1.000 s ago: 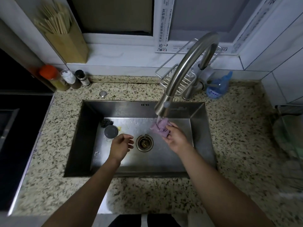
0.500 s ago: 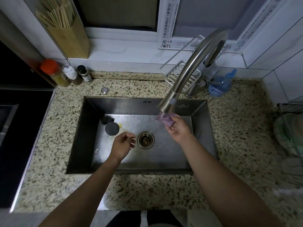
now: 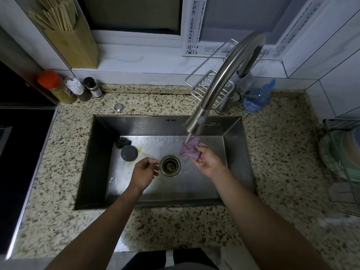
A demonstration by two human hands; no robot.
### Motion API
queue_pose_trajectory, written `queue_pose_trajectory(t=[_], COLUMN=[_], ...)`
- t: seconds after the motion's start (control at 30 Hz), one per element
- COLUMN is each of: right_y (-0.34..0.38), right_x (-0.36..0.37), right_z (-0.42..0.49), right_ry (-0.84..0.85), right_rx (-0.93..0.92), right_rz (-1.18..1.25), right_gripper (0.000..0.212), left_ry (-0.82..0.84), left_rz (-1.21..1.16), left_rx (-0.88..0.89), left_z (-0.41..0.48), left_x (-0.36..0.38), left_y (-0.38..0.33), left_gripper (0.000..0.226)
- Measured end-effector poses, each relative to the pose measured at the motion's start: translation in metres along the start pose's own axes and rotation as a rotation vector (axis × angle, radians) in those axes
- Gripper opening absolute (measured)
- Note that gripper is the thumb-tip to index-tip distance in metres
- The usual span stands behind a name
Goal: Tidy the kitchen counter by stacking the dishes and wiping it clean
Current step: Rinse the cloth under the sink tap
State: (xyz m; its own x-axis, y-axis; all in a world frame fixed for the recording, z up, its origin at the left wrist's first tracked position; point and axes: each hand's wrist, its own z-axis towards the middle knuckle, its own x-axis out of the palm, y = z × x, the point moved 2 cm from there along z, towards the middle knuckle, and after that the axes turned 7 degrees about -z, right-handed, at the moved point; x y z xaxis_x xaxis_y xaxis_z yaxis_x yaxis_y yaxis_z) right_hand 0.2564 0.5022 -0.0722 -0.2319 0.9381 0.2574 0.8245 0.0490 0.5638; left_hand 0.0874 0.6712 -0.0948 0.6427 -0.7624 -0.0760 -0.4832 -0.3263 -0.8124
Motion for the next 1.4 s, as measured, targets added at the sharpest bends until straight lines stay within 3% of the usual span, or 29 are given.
queue_pose_trajectory(t=[0.17,0.33,0.53,0.67,0.8,1.07,1.4], right_y=[-0.005,-0.007,-0.005,-0.002,0.004,0.024,0.024], right_x=[0.003,0.002,0.001,-0.003,-0.009,-0.024,-0.018], right_z=[0.000,0.003,0.004,0.004,0.003,0.000,0.011], right_ry=[0.035,0.050,0.086,0.084,0.100,0.098,0.014], right_rx=[-0.006,-0.044,-0.089,-0.092,-0.058,-0.067,-0.186], right_rz=[-0.036,-0.050,-0.115,-0.119,-0.133,-0.253,-0.346], right_gripper=[0.019,0.019,0.025,0.025,0.027,0.022,0.020], left_ry=[0.012,0.085,0.285,0.294,0.276,0.094,0.128], left_rz=[0.023,0.132,0.278,0.343,0.297,-0.107,-0.395], left_rx=[0.051,0.241,0.489,0.579,0.510,0.114,-0.016], left_z=[0.001,0.009,0.012,0.017,0.022,0.031,0.028], left_x=[0.009,0.024,0.053,0.065,0.065,0.047,0.045], left_y=[-0.001,-0.009,-0.030,-0.037,-0.042,-0.048,-0.047], left_gripper=[0.020,0.010,0.040,0.031,0.011,0.028,0.012])
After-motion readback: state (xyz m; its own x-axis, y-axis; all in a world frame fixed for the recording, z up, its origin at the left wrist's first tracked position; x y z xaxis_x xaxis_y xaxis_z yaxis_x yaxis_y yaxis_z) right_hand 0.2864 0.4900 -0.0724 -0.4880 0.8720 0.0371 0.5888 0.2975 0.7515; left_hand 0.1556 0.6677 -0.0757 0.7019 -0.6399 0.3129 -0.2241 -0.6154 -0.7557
